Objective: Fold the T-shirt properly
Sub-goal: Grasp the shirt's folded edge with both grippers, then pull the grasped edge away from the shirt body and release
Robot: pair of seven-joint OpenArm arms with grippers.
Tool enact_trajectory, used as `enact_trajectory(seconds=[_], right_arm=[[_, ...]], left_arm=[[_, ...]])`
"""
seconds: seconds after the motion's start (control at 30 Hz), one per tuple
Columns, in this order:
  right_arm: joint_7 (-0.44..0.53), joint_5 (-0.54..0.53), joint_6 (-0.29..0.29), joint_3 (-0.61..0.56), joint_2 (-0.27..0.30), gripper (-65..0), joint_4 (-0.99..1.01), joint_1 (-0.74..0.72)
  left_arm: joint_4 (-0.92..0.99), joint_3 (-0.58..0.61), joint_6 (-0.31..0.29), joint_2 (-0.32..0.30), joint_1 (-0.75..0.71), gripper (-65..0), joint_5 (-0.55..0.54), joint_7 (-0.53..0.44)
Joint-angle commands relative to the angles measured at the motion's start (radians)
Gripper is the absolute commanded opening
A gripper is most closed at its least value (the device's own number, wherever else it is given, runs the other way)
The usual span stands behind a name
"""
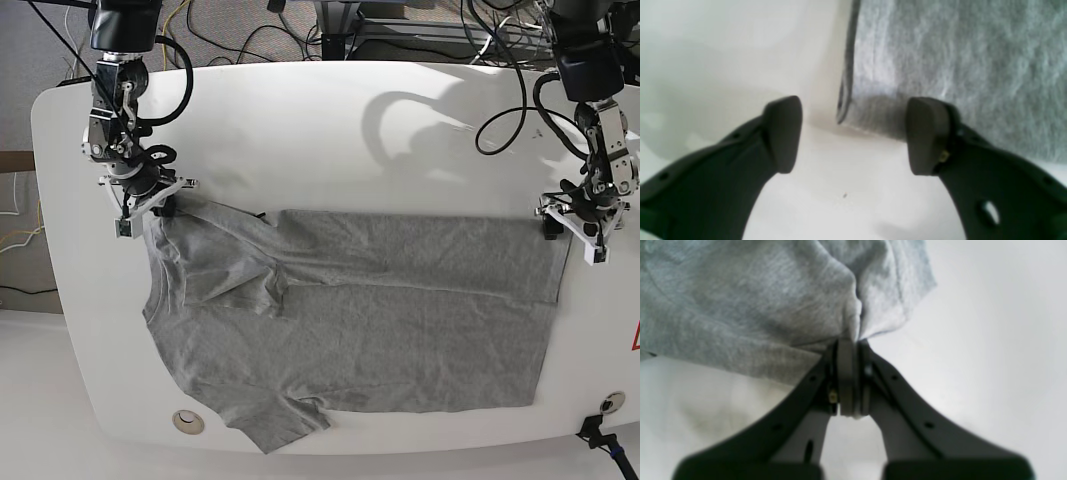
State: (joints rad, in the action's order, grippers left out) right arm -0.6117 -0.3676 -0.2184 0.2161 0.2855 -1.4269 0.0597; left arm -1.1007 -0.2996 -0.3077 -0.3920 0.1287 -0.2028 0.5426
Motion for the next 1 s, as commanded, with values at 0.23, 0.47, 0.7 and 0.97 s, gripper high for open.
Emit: enact_trajectory(seconds=[0.23,0.47,0.7,0.97], right_arm=[[-0.038,0.008,0.001,0.003,0.013,-64.9,-0.007,-0.004],[-0.047,0.008,-0.025,0.003,0.031,-65.0,-0.015,0.004],[-0.098,0.014,-0.088,0.078,0.077,-65.0,-0.167,0.142],[-0.144,0.015,-0.152,0.145,0.131,-65.0,-0.311,0.326]], left_arm=[[-0.008,0.001,0.000,-0.018,0.012,-47.6,-0.004,-0.016],[-0.032,0.001,0.000,-0.018,-0.030,-64.9,-0.008,-0.011],[-0.282,-0.003,0.000,-0.018,-0.269,-64.9,-0.008,-0.009],[-0.583,-0.054,0.000,-0.017,-0.558,-64.7,-0.010,0.086]])
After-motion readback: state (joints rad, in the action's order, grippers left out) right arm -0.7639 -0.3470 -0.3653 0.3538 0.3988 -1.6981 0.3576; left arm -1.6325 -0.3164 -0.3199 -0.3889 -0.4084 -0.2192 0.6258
